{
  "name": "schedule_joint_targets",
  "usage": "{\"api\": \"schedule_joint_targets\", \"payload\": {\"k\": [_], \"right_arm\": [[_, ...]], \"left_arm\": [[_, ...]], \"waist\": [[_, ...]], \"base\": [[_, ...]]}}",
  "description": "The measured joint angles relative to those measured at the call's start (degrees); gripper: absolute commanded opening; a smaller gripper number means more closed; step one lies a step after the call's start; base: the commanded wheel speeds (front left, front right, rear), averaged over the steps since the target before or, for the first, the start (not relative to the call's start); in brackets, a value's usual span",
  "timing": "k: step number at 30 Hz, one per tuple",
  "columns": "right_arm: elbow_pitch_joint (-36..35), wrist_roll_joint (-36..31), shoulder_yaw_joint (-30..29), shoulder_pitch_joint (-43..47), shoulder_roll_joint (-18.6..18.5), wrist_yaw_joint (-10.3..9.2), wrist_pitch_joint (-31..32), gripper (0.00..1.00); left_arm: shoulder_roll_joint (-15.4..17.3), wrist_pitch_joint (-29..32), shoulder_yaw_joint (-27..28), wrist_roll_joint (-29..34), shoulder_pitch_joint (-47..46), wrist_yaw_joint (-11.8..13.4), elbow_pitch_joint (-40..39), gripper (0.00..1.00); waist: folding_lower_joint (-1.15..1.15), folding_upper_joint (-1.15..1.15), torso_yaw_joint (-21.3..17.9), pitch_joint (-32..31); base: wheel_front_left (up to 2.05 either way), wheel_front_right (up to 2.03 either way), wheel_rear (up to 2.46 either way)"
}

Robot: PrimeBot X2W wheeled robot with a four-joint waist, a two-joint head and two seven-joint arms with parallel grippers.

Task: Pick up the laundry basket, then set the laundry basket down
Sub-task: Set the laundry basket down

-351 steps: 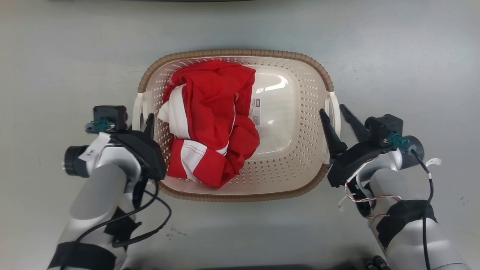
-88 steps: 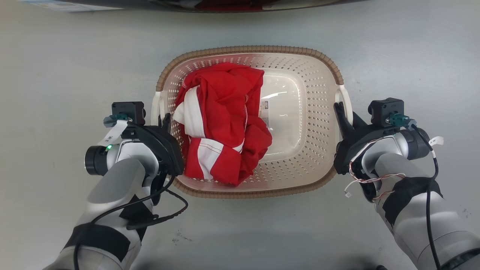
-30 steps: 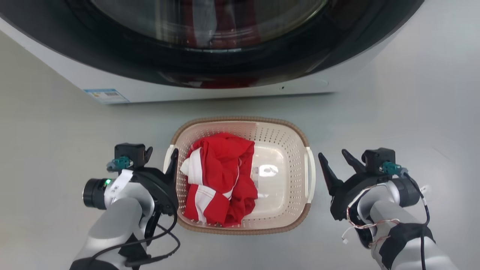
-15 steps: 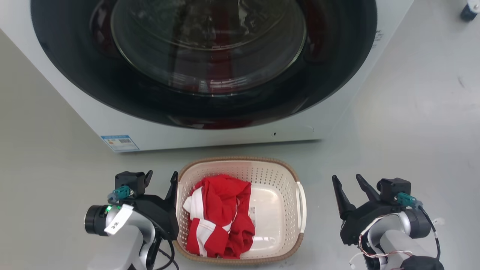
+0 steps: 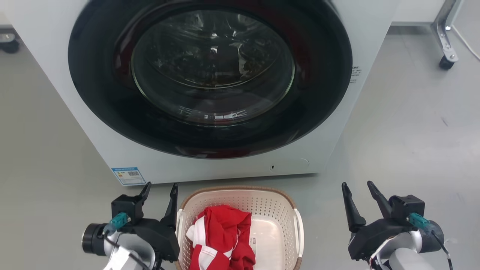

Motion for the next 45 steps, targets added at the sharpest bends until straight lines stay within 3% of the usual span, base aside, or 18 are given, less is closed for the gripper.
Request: {"api": "schedule_joint_targets", "payload": {"k": [19, 30, 45], "right_arm": [[-18.0, -4.2, -5.0, 14.9, -1.4, -2.94, 0.0, 1.00], [-24.6, -6.5, -7.7, 20.4, -1.4, -3.09, 0.0, 1.00], [-27.7, -8.1, -9.7, 23.0, -1.3, -3.53, 0.0, 1.00]], "left_arm": [[3.6, 0.0, 5.2, 4.3, 18.2, 3.1, -21.7, 1.00], [4.0, 0.0, 7.6, 6.0, 24.3, 3.6, -28.0, 1.00], [2.7, 0.7, 13.7, 9.3, 27.7, 3.6, -31.8, 1.00]], "waist": [[0.00, 0.00, -0.5, -6.8], [0.01, 0.00, -0.5, -7.8], [0.01, 0.01, -0.5, -7.5]], "base": [[0.00, 0.00, 0.00], [0.00, 0.00, 0.00], [0.00, 0.00, 0.00]]}}
